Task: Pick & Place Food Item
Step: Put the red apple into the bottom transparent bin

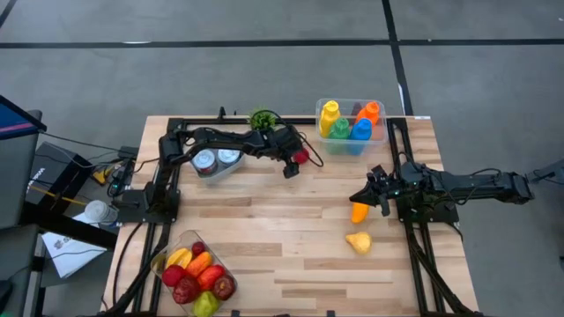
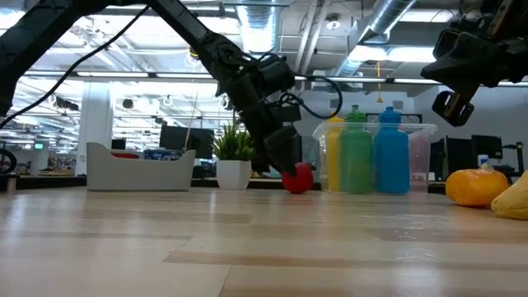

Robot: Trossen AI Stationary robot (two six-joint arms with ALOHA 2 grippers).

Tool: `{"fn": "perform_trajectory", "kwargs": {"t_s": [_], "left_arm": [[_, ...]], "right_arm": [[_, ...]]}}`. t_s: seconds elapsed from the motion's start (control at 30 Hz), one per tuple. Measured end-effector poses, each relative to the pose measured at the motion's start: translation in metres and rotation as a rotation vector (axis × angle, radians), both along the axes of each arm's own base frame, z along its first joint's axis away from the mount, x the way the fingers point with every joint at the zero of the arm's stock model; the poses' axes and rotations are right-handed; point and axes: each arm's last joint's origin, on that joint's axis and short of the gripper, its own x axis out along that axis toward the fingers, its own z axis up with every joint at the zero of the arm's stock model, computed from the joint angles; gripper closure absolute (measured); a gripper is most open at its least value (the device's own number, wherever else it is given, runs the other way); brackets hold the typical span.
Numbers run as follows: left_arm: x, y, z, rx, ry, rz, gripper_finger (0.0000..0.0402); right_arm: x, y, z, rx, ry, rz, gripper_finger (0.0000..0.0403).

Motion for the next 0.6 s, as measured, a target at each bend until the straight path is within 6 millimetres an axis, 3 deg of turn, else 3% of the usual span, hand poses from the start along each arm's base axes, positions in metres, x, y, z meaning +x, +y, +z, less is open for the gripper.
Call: {"fn": "perform_trajectory", "kwargs": {"t_s": [0.17,0.3,0.5,0.6], "left_arm": [[-0.001,-0.005,0.023,0.024,-0.057,-0.014,0.0064],[-0.001,-0.006,0.031,-0.002,-0.052,-0.031,0.0064],[0.016,-0.004,0.073,0.059,-0.154,-0.083,0.0064],[0.017,0.002,0.081,0.067,-0.165,-0.078,0.0064]], "right_arm": [[0.000,0.000,0.000,0.000,0.000,0.000,0.0397],[0.000,0.000,0.000,0.000,0.000,0.000,0.0397],[0.000,0.000,0.000,0.000,0.000,0.000,0.0397],[0.000,0.000,0.000,0.000,0.000,0.000,0.0397]]}}
